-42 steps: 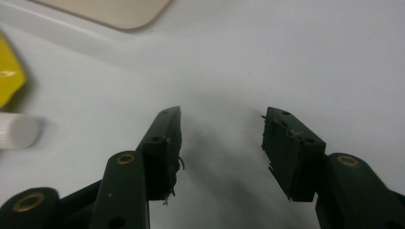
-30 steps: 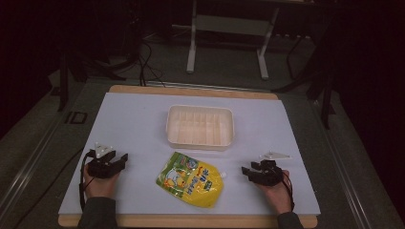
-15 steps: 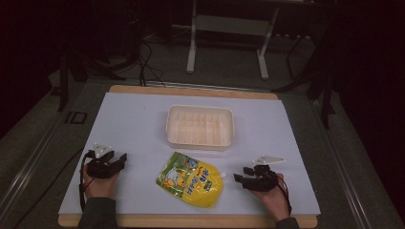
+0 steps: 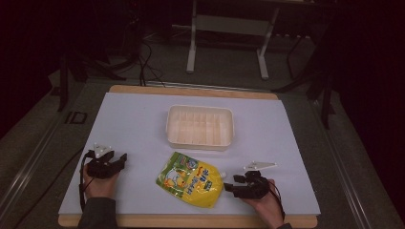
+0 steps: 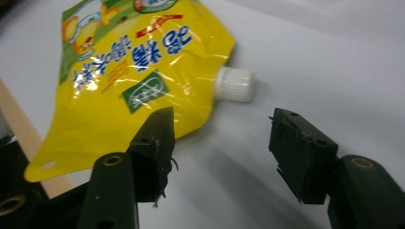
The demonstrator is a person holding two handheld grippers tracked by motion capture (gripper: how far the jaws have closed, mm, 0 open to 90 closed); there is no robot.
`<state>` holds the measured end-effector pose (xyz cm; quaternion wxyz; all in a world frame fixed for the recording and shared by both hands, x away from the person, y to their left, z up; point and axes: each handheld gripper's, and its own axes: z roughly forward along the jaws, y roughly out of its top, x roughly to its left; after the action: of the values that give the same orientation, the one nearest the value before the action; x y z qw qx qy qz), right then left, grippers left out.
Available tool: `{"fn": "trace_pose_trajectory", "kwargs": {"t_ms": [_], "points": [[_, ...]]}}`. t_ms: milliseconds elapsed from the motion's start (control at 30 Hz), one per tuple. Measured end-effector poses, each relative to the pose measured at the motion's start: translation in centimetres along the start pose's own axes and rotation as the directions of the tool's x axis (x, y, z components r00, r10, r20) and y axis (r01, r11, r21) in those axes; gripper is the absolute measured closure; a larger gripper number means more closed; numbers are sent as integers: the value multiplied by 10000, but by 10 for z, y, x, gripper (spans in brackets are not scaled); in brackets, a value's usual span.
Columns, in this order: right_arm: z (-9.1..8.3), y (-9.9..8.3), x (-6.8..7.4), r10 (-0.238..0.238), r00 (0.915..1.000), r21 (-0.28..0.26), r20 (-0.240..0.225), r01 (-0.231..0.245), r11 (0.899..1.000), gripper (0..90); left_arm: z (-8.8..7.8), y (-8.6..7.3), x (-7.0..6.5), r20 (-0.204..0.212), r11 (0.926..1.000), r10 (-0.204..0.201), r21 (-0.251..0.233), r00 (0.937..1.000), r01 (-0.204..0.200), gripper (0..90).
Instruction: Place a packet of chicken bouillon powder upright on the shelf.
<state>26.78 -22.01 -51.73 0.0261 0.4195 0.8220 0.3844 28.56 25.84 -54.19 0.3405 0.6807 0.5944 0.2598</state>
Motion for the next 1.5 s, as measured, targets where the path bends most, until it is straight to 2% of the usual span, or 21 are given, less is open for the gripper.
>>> {"fn": "trace_pose_trajectory", "kwargs": {"t_ms": [233, 433, 1000, 1200, 1433, 1500], "points": [[3, -2, 10, -4, 9990, 102, -458, 8, 9999, 391, 0, 0, 0, 11, 10000, 35, -3, 10000, -35, 465], [7, -5, 16, 111, 9991, 289, -403, -99, 9995, 370, 0, 0, 0, 13, 10000, -3, -1, 10000, 3, 465], [14, -8, 28, 33, 9965, 521, -829, 10, 9986, 360, -1, 0, 1, -1, 10000, -48, -58, 10000, 48, 465], [14, -8, 30, 190, 9954, 604, -939, -134, 9981, 355, -1, 0, 1, -2, 10000, -45, -70, 10000, 45, 465], [15, -10, 33, 621, 9888, 750, -1357, -523, 9958, 321, -1, 0, 1, -9, 10000, -27, -96, 10000, 27, 465], [14, -10, 34, 726, 9883, 793, -1343, -623, 9949, 314, -1, 0, 1, -11, 9999, -19, -105, 10000, 19, 465]]}}
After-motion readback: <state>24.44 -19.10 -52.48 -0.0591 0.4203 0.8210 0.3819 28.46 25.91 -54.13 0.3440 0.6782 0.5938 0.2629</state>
